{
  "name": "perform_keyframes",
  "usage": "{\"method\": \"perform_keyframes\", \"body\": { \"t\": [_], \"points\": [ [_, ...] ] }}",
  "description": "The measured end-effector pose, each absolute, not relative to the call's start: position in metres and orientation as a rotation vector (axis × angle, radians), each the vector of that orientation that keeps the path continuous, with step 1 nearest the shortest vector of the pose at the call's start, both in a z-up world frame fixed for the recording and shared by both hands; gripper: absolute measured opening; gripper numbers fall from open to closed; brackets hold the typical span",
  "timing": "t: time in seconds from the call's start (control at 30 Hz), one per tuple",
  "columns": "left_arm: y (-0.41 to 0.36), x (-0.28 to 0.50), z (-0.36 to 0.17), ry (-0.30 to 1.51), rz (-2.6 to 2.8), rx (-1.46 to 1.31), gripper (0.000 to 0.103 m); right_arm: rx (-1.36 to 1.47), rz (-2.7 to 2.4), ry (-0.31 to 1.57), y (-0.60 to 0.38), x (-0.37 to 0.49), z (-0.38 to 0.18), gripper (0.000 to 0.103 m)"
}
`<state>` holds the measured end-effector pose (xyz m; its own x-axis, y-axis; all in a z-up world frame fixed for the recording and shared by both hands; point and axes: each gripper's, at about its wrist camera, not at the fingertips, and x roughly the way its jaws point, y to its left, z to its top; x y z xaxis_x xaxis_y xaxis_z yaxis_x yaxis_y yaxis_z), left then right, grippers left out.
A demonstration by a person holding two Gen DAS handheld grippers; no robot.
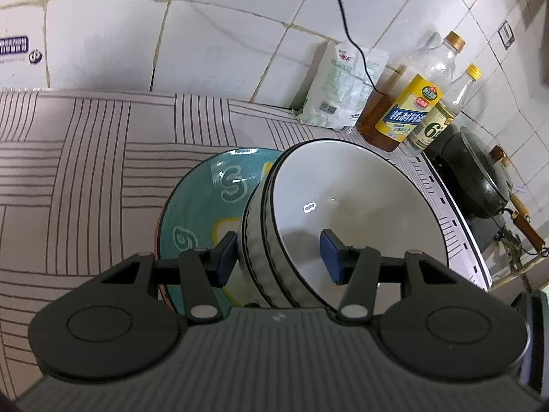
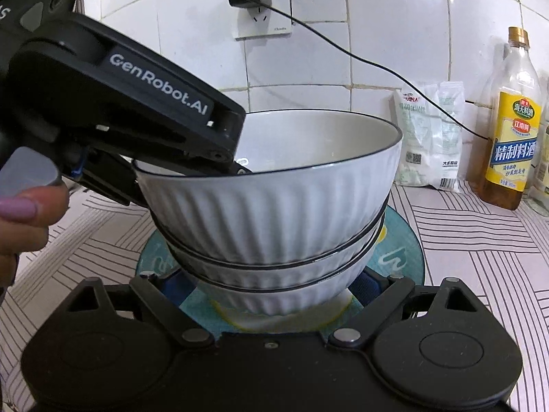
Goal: Organize plates and bowls
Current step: 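Lower the bowl stack onto the blue Egg plate, then open both grippers and release the bowl stack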
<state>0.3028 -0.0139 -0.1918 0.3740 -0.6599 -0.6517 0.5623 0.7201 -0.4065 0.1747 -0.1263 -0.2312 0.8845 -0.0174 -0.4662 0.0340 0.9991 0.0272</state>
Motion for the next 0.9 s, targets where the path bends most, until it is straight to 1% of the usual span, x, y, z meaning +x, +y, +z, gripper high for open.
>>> {"method": "perform_keyframes", "body": {
  "t": [0.3,0.4,0.47,0.57,0.6,0.73,0.8,0.83,0.9],
  "points": [
    [-0.012,0.304,-0.195,0.885,-0.755,-0.149,0.052,0.012,-0.018,0.499,-0.127,0.179,-0.234,0.095],
    [-0.014,0.299,-0.19,0.81,-0.682,-0.069,0.053,0.026,-0.003,0.503,-0.128,0.181,-0.234,0.095],
    [-0.013,0.297,-0.185,0.8,-0.666,-0.034,0.052,0.042,0.001,0.526,-0.13,0.186,-0.233,0.094],
    [-0.005,0.294,-0.178,0.813,-0.628,-0.059,0.052,0.028,0.0,0.573,-0.129,0.188,-0.226,0.094],
    [-0.002,0.291,-0.176,0.804,-0.613,-0.061,0.056,0.018,-0.006,0.581,-0.127,0.185,-0.224,0.094],
    [0.006,0.266,-0.16,0.755,-0.577,-0.036,0.058,-0.021,-0.022,0.573,-0.12,0.165,-0.211,0.094],
    [0.007,0.253,-0.151,0.732,-0.571,-0.023,0.062,-0.013,-0.029,0.552,-0.119,0.15,-0.203,0.096],
    [0.007,0.247,-0.147,0.722,-0.563,-0.015,0.062,-0.002,-0.032,0.544,-0.12,0.143,-0.199,0.098],
    [0.01,0.235,-0.138,0.714,-0.546,-0.003,0.062,0.026,-0.04,0.536,-0.123,0.13,-0.19,0.098]
  ]
}}
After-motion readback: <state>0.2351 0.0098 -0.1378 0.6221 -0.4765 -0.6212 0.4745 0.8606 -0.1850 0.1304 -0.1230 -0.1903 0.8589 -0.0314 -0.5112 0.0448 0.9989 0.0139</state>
